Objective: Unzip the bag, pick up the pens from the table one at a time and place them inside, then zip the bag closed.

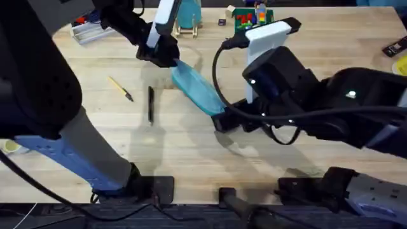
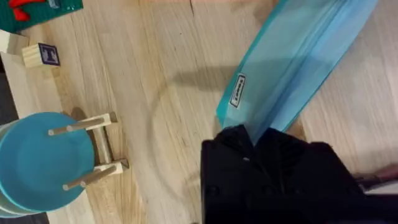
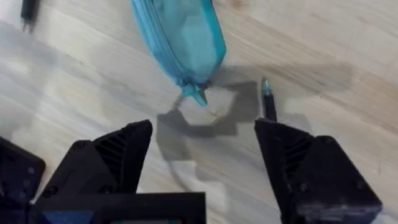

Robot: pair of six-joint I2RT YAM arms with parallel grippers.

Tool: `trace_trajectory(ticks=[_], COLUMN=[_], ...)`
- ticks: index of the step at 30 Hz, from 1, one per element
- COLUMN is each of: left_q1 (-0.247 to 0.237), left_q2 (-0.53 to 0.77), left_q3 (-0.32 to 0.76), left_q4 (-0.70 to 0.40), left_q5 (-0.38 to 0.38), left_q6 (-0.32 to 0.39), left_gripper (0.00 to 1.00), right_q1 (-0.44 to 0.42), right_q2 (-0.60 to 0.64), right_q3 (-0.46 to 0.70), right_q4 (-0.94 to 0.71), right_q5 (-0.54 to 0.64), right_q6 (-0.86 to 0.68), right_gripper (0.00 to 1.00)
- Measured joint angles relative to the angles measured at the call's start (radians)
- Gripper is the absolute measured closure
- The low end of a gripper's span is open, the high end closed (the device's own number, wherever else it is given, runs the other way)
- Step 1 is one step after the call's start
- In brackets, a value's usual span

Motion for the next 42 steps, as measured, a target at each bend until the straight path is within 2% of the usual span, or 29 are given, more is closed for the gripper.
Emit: trace_trajectory(ticks=[10, 14, 25, 34, 37, 39, 41, 42], left_q1=[0.0, 0.0, 0.0, 0.0, 0.0, 0.0, 0.0, 0.0], left_q2=[0.0, 0.0, 0.0, 0.0, 0.0, 0.0, 0.0, 0.0], left_q3=[0.0, 0.0, 0.0, 0.0, 0.0, 0.0, 0.0, 0.0], left_q4=[0.0, 0.0, 0.0, 0.0, 0.0, 0.0, 0.0, 0.0], left_q5=[0.0, 0.0, 0.0, 0.0, 0.0, 0.0, 0.0, 0.0], left_q6=[0.0, 0.0, 0.0, 0.0, 0.0, 0.0, 0.0, 0.0], left_gripper=[0.959, 0.959, 0.959, 0.959, 0.959, 0.959, 0.959, 0.959], right_q1=[0.0, 0.0, 0.0, 0.0, -0.003, -0.006, -0.008, -0.01], right_q2=[0.153, 0.157, 0.188, 0.216, 0.231, 0.243, 0.256, 0.261], right_q3=[0.0, -0.001, -0.001, -0.001, -0.001, -0.001, -0.001, -0.001], right_q4=[0.079, 0.094, 0.154, 0.176, 0.176, 0.18, 0.191, 0.197], right_q5=[0.0, 0.0, 0.0, -0.026, -0.03, -0.032, -0.039, -0.042], right_q6=[-0.011, -0.015, -0.023, -0.052, -0.058, -0.062, -0.063, -0.064], right_gripper=[0.021, 0.067, 0.066, 0.162, 0.226, 0.323, 0.496, 0.529])
